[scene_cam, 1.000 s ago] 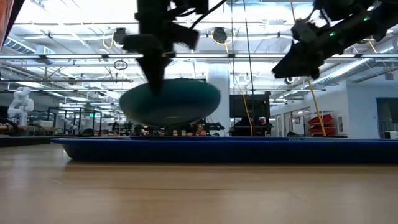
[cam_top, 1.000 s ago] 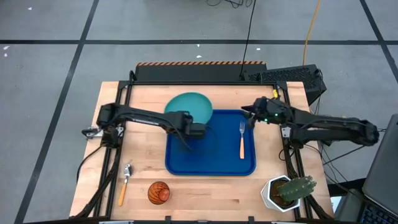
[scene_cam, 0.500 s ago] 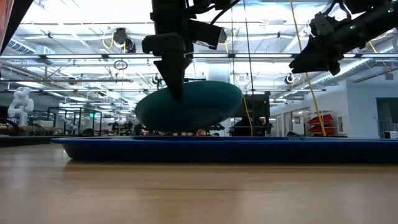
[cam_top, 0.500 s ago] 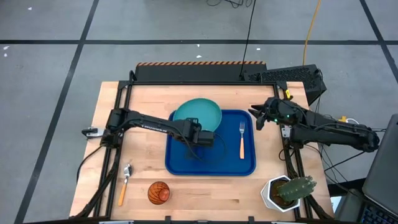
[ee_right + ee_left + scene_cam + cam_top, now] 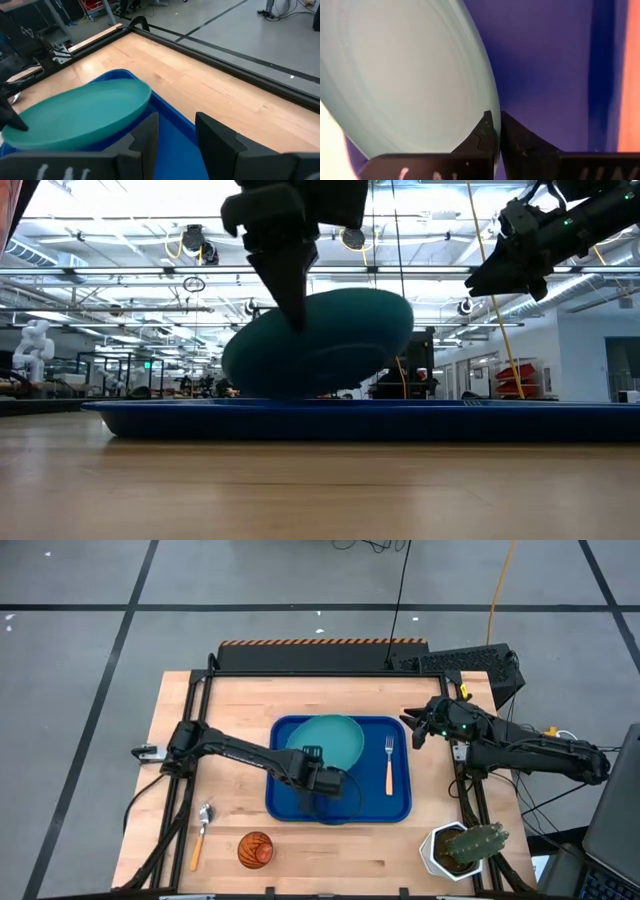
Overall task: Pick and place plate/cup/fork/spoon on tray
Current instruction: Put the green plate on the blue tray to the left of the yellow fork, then put the brown cup on the blue tray to the top left of the green plate
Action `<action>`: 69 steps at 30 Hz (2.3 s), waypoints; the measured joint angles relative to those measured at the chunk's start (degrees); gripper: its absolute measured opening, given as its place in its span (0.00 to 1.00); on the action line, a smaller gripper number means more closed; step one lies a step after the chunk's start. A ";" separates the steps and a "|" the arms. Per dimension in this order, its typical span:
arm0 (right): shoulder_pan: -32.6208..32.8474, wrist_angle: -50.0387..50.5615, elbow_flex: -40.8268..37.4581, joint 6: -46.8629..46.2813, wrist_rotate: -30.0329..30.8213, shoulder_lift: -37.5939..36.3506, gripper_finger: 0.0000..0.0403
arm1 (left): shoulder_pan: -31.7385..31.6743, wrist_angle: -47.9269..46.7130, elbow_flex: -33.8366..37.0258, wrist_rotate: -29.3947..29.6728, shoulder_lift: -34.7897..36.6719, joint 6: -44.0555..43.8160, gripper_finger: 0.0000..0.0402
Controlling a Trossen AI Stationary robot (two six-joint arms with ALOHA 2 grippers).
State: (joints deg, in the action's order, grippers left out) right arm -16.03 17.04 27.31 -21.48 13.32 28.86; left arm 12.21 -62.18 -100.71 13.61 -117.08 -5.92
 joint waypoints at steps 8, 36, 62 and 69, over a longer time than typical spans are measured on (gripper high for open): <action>0.02 0.02 0.00 -0.37 -1.58 0.00 0.30 | 0.22 2.29 -0.02 -1.30 0.00 0.21 0.02; 0.02 1.44 0.00 -0.36 -1.51 0.04 0.30 | 1.33 3.82 -0.09 -6.63 -2.60 0.40 0.12; 0.02 1.77 0.00 -0.38 -1.59 0.04 0.30 | 0.22 2.05 -0.09 -2.87 -2.60 0.04 0.16; 0.02 1.78 0.00 0.07 -1.59 0.00 0.30 | -2.48 -2.10 -1.16 -2.63 1.27 -2.81 0.16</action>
State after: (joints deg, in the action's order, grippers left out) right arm -16.01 18.82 27.31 -21.41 11.73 28.86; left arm 9.72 -64.28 -101.87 10.98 -115.80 -8.73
